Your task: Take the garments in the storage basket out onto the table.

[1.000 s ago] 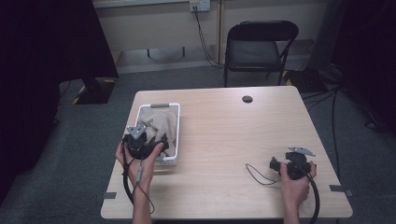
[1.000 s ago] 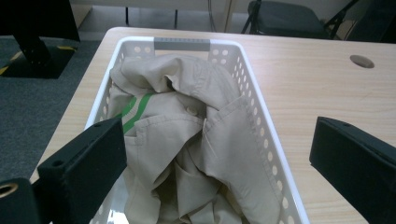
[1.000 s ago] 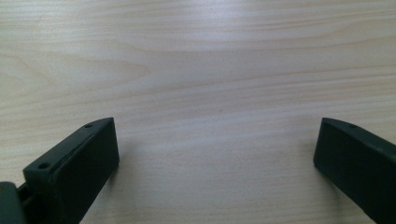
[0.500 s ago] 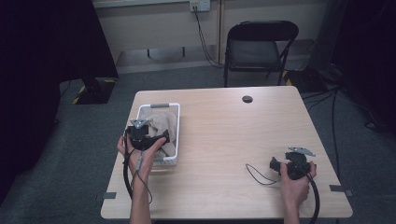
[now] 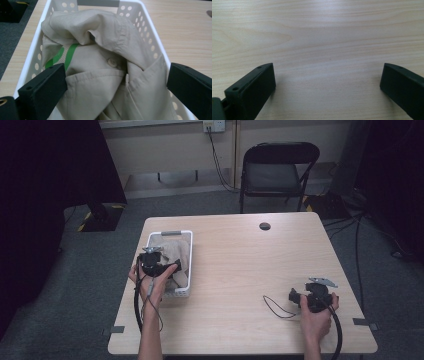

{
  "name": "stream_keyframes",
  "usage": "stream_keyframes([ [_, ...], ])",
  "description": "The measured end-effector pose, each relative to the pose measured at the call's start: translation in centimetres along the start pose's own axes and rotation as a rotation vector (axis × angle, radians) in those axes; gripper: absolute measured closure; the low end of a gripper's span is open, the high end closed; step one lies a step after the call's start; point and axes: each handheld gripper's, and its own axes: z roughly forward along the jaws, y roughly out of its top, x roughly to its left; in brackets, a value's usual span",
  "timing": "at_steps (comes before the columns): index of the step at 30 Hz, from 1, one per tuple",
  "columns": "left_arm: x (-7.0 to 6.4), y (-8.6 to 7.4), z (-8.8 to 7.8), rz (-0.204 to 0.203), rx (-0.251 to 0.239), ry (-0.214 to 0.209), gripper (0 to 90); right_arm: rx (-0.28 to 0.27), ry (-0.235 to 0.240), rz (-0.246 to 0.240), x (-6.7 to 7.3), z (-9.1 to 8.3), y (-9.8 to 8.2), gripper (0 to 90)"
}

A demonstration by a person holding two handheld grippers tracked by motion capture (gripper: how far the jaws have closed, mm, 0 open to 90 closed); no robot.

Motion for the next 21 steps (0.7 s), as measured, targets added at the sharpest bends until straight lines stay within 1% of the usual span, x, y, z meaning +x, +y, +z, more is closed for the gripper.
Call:
stream_keyframes([
  [5, 0.2, 0.0, 0.8, -0.004, 0.019, 0.009, 1.6, 0.000, 0.000, 0.000, 0.0, 0.0, 0.0, 0.0],
  [9, 0.1, -0.2, 1.4, 0.006, 0.034, 0.010, 1.9, 0.000, 0.000, 0.000, 0.0, 0.0, 0.0, 0.0],
  [12, 0.2, -0.5, 2.2, 0.008, 0.051, 0.028, 1.6, 0.000, 0.000, -0.001, 0.0, 0.0, 0.0, 0.0],
  [16, 0.1, -0.6, 2.7, 0.005, 0.062, 0.032, 1.6, 0.000, 0.000, 0.000, 0.0, 0.0, 0.0, 0.0],
  [18, 0.1, -0.7, 2.9, -0.001, 0.069, 0.043, 1.6, 0.000, 0.000, 0.000, 0.0, 0.0, 0.0, 0.0],
  [21, 0.1, -0.7, 3.3, 0.003, 0.079, 0.044, 1.8, 0.000, 0.000, 0.000, 0.0, 0.0, 0.0, 0.0],
])
